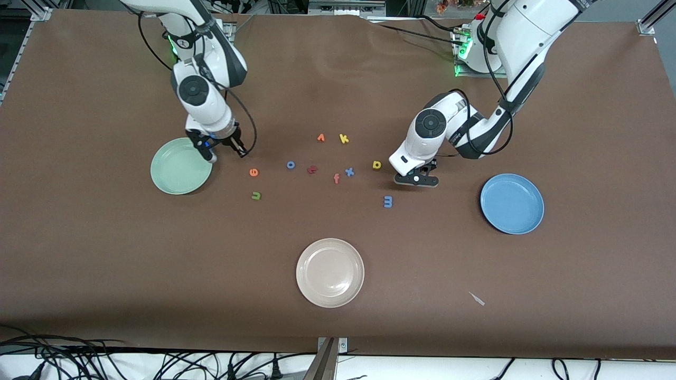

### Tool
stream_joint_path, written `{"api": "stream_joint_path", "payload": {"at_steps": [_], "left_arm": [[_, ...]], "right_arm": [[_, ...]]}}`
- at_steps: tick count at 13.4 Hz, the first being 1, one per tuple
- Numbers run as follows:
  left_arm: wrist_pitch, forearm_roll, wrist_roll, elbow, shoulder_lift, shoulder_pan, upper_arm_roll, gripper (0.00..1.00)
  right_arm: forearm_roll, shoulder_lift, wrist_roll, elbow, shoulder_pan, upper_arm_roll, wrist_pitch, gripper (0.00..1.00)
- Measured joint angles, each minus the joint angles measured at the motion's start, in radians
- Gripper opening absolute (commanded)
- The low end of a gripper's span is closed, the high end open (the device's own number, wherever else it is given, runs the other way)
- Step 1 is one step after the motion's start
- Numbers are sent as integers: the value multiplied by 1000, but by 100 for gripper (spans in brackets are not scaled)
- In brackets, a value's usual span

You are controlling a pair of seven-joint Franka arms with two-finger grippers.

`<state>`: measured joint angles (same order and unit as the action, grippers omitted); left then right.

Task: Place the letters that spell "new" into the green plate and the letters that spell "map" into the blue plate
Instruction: 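Grasp the P with the left gripper while the right gripper places the W, then release the P on the blue plate while the right gripper grasps the orange e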

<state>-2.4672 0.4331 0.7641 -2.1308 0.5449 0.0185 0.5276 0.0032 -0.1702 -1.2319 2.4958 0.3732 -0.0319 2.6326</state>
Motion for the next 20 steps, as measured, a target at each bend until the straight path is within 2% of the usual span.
{"api": "stream_joint_path", "payload": {"at_steps": [3, 6, 7, 8, 9, 11, 14, 17, 19, 20], "left_arm": [[6, 0, 0, 2, 0, 0, 1, 25], [9, 0, 0, 3, 0, 0, 1, 16], [10, 0, 0, 3, 0, 0, 1, 13], [11, 0, 0, 4, 0, 0, 1, 12], [14, 0, 0, 4, 0, -1, 1, 11], [58, -4, 0, 19, 1, -1, -2, 11], [226, -90, -88, 117, 3, -4, -4, 11], [416, -147, -247, 261, 3, -24, -9, 11], [464, -148, -384, 304, 3, -79, -14, 12], [481, -148, -465, 309, 3, -122, -16, 12]], "right_arm": [[0, 57, 236, -9, -2, 128, -93, 13], [0, 51, 408, -3, -3, 229, -110, 18], [0, 44, 438, 2, -3, 247, -112, 35], [0, 32, 453, 6, -3, 255, -112, 71], [0, 18, 457, 8, -3, 256, -112, 91], [0, 6, 457, 6, -2, 256, -110, 98], [1, 18, 434, -19, -1, 242, -107, 98], [1, 22, 293, -83, 4, 128, -107, 96], [1, 2, 184, -116, 23, 72, -102, 94], [1, -16, 145, -125, 39, 61, -80, 90]]}}
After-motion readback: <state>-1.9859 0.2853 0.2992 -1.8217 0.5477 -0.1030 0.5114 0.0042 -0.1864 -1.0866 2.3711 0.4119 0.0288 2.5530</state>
